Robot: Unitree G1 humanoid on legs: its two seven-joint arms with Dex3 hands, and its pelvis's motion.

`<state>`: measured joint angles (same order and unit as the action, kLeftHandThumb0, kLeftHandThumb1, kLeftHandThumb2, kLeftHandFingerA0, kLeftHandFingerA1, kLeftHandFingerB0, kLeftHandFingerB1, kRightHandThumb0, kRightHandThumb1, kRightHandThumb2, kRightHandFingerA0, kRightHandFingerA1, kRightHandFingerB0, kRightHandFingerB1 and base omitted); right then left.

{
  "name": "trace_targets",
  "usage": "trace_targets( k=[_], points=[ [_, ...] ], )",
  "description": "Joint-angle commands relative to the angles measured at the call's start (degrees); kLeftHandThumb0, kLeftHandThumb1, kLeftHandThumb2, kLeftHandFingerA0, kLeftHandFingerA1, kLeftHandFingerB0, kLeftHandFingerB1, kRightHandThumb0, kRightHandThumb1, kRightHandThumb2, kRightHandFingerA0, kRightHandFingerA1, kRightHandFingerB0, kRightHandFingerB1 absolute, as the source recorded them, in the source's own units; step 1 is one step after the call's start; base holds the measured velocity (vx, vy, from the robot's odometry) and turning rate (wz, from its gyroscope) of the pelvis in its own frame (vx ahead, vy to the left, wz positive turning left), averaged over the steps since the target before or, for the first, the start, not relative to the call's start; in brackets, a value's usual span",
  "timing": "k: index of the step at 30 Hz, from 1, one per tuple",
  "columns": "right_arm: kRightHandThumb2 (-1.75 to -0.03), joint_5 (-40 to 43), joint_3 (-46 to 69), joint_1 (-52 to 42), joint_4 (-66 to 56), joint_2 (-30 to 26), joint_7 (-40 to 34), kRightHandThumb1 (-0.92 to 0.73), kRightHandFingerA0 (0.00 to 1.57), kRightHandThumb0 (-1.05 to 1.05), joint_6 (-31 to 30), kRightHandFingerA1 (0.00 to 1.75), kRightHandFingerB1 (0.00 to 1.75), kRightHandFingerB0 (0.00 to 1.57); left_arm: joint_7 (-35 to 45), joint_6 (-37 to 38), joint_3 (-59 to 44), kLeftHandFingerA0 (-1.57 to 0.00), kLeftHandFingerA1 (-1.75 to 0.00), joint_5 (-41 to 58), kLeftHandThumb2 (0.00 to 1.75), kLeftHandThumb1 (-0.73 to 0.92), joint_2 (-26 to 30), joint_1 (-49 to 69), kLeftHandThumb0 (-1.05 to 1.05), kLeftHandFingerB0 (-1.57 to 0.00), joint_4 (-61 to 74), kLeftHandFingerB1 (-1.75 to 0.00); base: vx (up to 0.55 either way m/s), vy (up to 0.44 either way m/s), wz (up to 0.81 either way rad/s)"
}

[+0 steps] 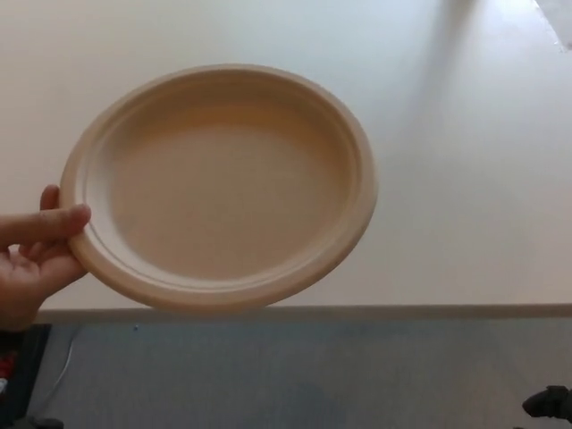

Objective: A person passes a plate to the robot and the robot grabs it with its left hand and places it at the centre of the table infront of it

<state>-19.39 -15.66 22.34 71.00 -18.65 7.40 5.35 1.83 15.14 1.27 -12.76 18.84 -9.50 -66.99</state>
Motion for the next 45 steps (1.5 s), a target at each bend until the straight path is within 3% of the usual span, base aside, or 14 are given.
trace_targets(
  k=[1,4,5,17,19,20,24,25,28,30,31,40,44,45],
  points=[
    [-0.97,-0.9,-0.3,0.1,1.8,-1.1,1.1,-0.61,0.27,-0.77,1.8,0.61,0.51,0.17,-1.2,4.1,0.3,-0.29,-0.47,-0.2,0.79,0.46,1.2,-0.3,-0.68,-0.20,-1.6,-0.40,0.00,0.000,0.00],
    [-0.96,-0.9,-0.1,0.2,2.1,-1.0,1.1,-0.61,0.26,-0.77,1.7,0.59,0.50,0.16,-1.7,5.4,1.6,-0.26,-0.46,-1.5,0.81,0.48,1.8,-0.1,-0.72,-0.18,-1.1,-0.40,0.00,0.000,0.00],
    [-0.63,-1.1,-0.2,0.3,2.3,-1.0,0.9,-0.79,0.30,-0.73,1.7,0.54,0.40,0.21,-1.4,6.3,1.5,-0.24,-0.45,-1.0,0.80,0.47,1.7,0.0,-0.71,-0.17,-1.1,-0.39,0.00,0.000,0.00],
    [-0.64,-1.4,-0.6,-2.1,2.6,-1.1,1.3,-0.78,0.26,-0.75,3.3,0.56,0.43,0.20,-15.4,23.7,10.0,-0.33,-0.46,-11.4,0.79,0.48,4.0,11.0,-0.68,-0.24,18.2,-0.41,0.00,0.000,0.00],
    [-0.97,-1.1,-0.3,-2.8,2.8,-1.0,1.5,-0.59,0.30,-0.76,3.4,0.62,0.53,0.17,-17.9,27.5,9.9,-0.35,-0.48,-13.1,0.79,0.47,4.2,15.1,-0.68,-0.28,25.1,-0.42,0.00,0.000,0.00],
    [-0.63,-1.2,-0.4,-2.9,3.0,-0.9,1.4,-0.78,0.27,-0.77,3.2,0.56,0.42,0.21,-19.4,24.6,10.5,-0.36,-0.47,-16.2,0.85,0.52,5.1,17.3,-0.74,-0.24,31.0,-0.42,0.00,0.000,0.00],
    [-0.63,-0.8,0.0,-3.0,3.1,-0.6,1.6,-0.78,0.27,-0.74,2.8,0.53,0.40,0.21,-19.3,28.3,8.8,-0.48,-0.37,-16.0,0.58,0.58,4.3,22.8,-0.67,-0.34,42.2,-0.31,0.00,0.000,0.00],
    [-0.96,-1.6,-0.7,-2.9,3.1,-0.5,1.0,-0.62,0.25,-0.76,2.1,0.57,0.48,0.18,-19.3,29.4,8.0,-0.46,-0.37,-17.5,0.59,0.59,4.1,27.0,-0.67,-0.34,51.0,-0.32,0.00,0.000,0.00],
    [-0.63,-1.5,-0.6,-2.9,3.1,-0.6,1.2,-0.79,0.29,-0.74,2.4,0.54,0.39,0.21,-16.2,29.3,7.6,-0.35,-0.46,-16.3,0.80,0.49,4.0,31.2,-0.68,-0.28,59.2,-0.43,0.00,0.000,0.00],
    [-0.95,-1.2,-0.4,-3.0,3.0,-0.7,1.3,-0.61,0.25,-0.76,2.7,0.59,0.51,0.17,-14.0,30.3,7.4,-0.43,-0.34,-14.8,0.57,0.58,3.7,34.3,-0.62,-0.36,66.8,-0.31,0.00,0.000,0.00],
    [-0.63,-1.0,-0.2,-3.0,3.0,-0.7,1.4,-0.78,0.26,-0.74,2.7,0.56,0.42,0.21,-13.2,30.4,7.5,-0.42,-0.34,-14.0,0.57,0.57,3.8,35.1,-0.60,-0.36,68.7,-0.31,0.00,0.000,0.00],
    [-0.62,-0.5,0.3,-2.9,3.1,-1.0,2.0,-0.78,0.22,-0.74,3.6,0.57,0.45,0.18,-10.2,30.5,7.3,-0.51,-0.36,-13.6,0.60,0.62,3.6,40.6,-0.64,-0.42,86.8,-0.34,0.00,0.000,0.00],
    [-0.63,-0.6,0.3,-2.4,3.1,-1.2,2.2,-0.77,0.24,-0.75,3.3,0.56,0.43,0.19,-9.1,29.6,7.4,-0.52,-0.37,-13.4,0.59,0.61,3.7,42.1,-0.62,-0.42,92.0,-0.33,0.00,0.000,0.00],
    [-0.96,-0.6,0.3,-2.4,3.1,-1.1,2.1,-0.60,0.28,-0.76,3.0,0.61,0.51,0.18,-8.7,30.8,7.6,-0.53,-0.37,-12.3,0.59,0.59,4.0,42.8,-0.58,-0.45,94.8,-0.34,0.00,0.000,0.00]
  ],
)
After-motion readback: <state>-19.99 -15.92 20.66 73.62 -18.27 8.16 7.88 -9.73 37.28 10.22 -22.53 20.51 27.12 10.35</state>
